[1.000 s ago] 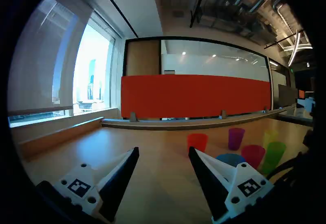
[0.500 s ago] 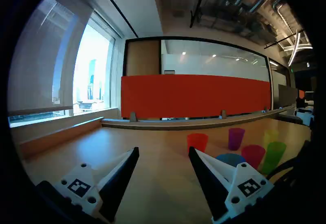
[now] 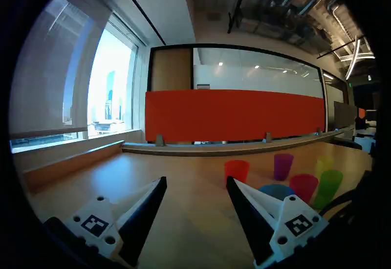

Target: Pour water

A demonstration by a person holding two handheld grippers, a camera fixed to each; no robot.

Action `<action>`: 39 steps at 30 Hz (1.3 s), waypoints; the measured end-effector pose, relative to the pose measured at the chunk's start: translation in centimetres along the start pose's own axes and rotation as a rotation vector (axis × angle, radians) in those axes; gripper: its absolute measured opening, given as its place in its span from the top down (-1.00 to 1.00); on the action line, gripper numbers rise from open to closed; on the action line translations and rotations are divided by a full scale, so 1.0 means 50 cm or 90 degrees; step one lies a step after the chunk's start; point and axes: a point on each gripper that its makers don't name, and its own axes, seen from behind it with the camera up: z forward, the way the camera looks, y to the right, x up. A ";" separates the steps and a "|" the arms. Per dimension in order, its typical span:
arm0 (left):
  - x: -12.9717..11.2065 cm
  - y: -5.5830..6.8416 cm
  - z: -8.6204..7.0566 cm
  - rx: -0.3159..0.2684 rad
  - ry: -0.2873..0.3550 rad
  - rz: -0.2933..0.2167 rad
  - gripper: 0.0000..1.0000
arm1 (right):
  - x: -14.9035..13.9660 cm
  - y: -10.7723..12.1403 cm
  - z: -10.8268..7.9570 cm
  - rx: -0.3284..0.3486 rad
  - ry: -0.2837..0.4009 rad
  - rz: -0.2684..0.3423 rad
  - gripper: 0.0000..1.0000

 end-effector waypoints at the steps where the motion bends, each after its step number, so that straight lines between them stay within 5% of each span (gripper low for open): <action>1: 0.000 0.000 0.000 0.000 0.000 0.000 -0.80 | -0.003 0.000 0.001 0.001 -0.003 0.000 -0.98; 39: -0.001 0.000 0.000 0.000 0.000 0.000 -0.80 | -0.011 0.001 0.002 0.004 -0.019 0.000 -0.99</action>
